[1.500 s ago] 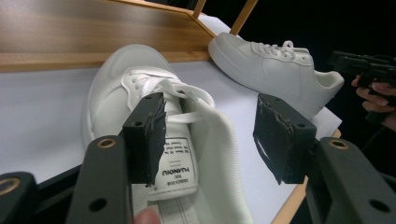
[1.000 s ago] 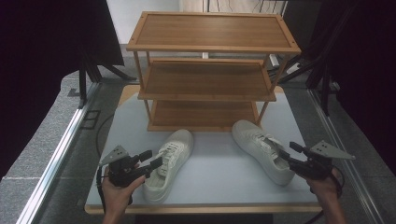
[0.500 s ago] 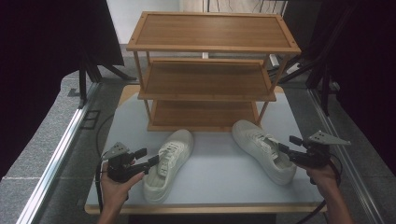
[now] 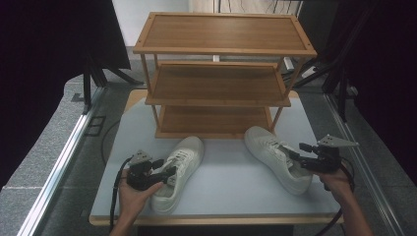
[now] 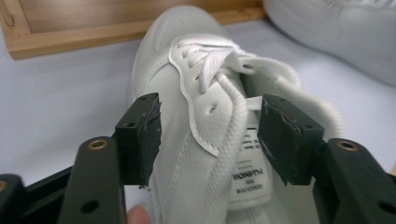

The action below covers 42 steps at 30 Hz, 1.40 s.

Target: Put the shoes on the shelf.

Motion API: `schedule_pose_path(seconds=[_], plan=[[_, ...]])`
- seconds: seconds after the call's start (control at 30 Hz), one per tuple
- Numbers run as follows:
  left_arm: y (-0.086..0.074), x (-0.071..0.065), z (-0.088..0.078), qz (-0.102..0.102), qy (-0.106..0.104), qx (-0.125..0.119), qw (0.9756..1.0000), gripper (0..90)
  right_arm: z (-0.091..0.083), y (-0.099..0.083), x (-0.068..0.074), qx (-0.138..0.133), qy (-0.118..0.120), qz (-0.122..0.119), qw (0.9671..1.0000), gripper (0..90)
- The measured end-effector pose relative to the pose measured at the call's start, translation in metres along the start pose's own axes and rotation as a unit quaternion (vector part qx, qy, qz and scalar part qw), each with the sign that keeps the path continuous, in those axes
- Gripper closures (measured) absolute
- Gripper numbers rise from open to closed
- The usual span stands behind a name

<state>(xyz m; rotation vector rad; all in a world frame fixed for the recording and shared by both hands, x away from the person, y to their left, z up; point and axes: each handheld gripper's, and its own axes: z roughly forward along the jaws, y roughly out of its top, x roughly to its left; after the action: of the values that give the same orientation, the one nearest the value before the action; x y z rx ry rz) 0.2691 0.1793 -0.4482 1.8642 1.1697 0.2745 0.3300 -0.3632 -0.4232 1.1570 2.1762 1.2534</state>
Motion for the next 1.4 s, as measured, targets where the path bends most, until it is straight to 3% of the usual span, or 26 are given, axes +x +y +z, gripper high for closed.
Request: schedule_pose_path(seconds=[0.13, 0.33, 0.4, 0.5, 0.6, 0.9, 1.07, 1.3, 1.4], plan=[[-0.001, 0.000, 0.008, 0.006, 0.008, 0.011, 0.9999, 42.7, 0.008, 0.001, -0.003, 0.009, 0.009, -0.003, 0.9999, 42.8], [0.000, 0.004, 0.011, 0.000, 0.013, 0.016, 0.9998, 49.8, 0.032, 0.003, -0.007, 0.063, 0.013, -0.018, 0.9978, 47.1], [0.000, 0.004, 0.011, 0.007, 0.020, 0.015, 0.9997, 52.6, 0.037, 0.003, -0.010, 0.060, 0.005, -0.012, 0.9981, 49.6], [-0.001, 0.005, 0.011, 0.008, 0.028, 0.015, 0.9995, 58.7, 0.042, 0.001, -0.015, 0.059, 0.015, -0.008, 0.9981, 52.6], [-0.001, 0.006, 0.011, 0.004, 0.030, 0.011, 0.9995, 64.7, 0.046, 0.001, -0.017, 0.059, 0.021, -0.016, 0.9979, 54.7], [-0.005, -0.002, 0.012, 0.031, 0.073, 0.000, 0.9968, 75.8, 0.052, 0.002, -0.014, 0.063, 0.009, -0.036, 0.9973, 67.8], [-0.005, -0.003, 0.012, 0.033, 0.078, -0.006, 0.9964, 81.2, 0.052, 0.003, -0.011, 0.071, -0.015, -0.046, 0.9963, 82.3], [-0.004, 0.000, 0.009, 0.030, 0.060, -0.020, 0.9975, 82.4, 0.050, 0.003, -0.010, 0.063, -0.022, -0.049, 0.9966, 85.6], [-0.002, -0.003, 0.005, 0.035, 0.054, -0.028, 0.9975, 82.3, 0.044, 0.001, -0.009, 0.042, -0.021, -0.032, 0.9984, 85.6]])
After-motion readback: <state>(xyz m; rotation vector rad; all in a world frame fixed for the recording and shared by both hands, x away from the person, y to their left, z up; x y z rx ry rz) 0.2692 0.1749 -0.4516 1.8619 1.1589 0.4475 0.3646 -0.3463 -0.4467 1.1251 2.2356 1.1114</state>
